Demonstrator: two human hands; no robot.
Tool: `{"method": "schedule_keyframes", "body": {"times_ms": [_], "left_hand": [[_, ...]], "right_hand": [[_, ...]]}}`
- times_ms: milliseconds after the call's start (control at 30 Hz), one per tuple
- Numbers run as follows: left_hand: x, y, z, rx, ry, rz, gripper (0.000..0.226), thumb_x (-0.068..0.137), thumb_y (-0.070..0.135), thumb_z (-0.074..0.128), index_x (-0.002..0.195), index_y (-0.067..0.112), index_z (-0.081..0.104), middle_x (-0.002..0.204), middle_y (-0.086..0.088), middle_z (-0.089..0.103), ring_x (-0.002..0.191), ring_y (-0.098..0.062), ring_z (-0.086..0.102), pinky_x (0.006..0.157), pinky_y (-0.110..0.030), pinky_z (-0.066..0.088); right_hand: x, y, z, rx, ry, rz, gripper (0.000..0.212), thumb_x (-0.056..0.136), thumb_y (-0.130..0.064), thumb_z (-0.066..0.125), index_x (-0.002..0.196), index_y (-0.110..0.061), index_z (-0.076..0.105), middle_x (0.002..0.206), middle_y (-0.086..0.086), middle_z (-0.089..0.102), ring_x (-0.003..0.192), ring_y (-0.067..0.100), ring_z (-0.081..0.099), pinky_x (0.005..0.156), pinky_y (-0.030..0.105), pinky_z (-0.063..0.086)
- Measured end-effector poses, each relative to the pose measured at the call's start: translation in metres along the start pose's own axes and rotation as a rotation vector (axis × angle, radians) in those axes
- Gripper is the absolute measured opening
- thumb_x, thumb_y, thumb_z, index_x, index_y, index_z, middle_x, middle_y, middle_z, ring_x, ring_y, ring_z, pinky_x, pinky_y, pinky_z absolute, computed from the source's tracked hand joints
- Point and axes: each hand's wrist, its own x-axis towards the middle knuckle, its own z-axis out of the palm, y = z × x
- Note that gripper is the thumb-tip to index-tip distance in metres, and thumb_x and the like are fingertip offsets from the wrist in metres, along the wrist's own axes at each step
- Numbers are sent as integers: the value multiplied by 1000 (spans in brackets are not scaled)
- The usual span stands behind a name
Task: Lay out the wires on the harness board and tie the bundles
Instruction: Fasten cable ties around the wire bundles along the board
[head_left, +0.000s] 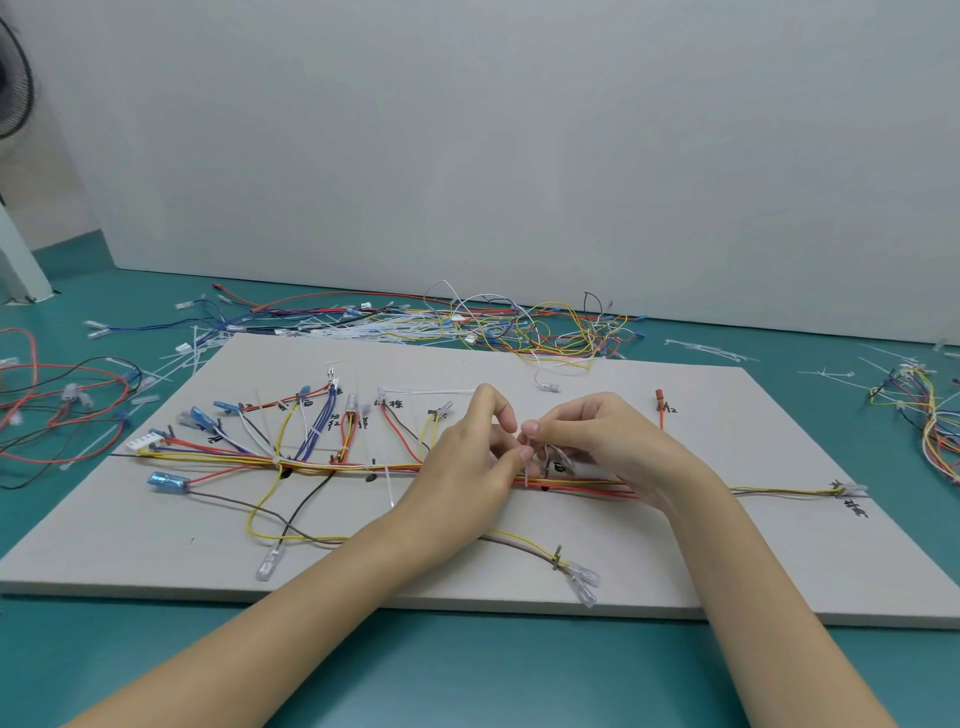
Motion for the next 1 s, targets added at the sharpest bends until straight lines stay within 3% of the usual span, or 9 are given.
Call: {"method": "schedule_keyframes", "body": {"times_ms": [100,233,433,600,733,833,933,1000], "left_hand": [[0,0,0,0,9,0,32,93,13,58,88,31,32,73,13,70,55,-8,49,58,-26,34],[0,0,0,-32,31,7,32,93,9,58,88,28,33,73,13,71,53,-4,53,54,-14,34],[0,-1,1,-28,42,4,34,93,13,59,87,32,31,74,11,72,59,-14,57,56,-18,37],[1,1,0,-37,46,-3,33,91,10,62,89,29,35,71,12,72,51,0,53,55,-9,35],[2,3,-1,-53,51,-29,28,88,9,66,94,26,44,68,12,72,54,4,55,58,-6,36],[2,4,-2,-61,75,-48,20,87,10,69,85,24,54,64,8,71,56,4,57,57,-8,37],[3,4,-1,-55,114,-71,11,86,15,71,80,17,62,68,3,71,59,-1,59,57,-11,38],[4,3,-1,-39,142,-85,12,86,19,72,78,15,64,72,2,70,64,-6,60,58,-12,40]], "right_hand": [[0,1,0,7,-8,3,21,87,-22,70,72,-9,74,69,10,69,56,3,49,54,9,40],[1,2,0,-33,6,11,19,85,-23,71,70,-12,75,69,7,68,55,2,48,53,8,37],[2,3,-2,-18,-8,-1,15,84,-19,72,74,-10,76,70,8,70,59,4,49,55,9,39],[4,6,-2,-13,0,12,16,84,-23,72,71,-14,75,68,7,71,59,6,52,53,13,39],[6,8,-1,-13,22,-2,17,86,-21,70,77,-7,75,66,4,70,55,4,54,53,10,38],[7,7,1,-79,72,-26,17,88,-21,69,73,-13,74,64,-1,67,54,5,50,55,16,36],[7,6,4,-124,91,-61,21,90,-18,66,69,-16,70,58,-1,58,58,17,38,53,27,27],[7,5,6,-134,100,-88,23,90,-17,65,67,-15,68,55,-1,51,55,16,31,49,27,23]]}}
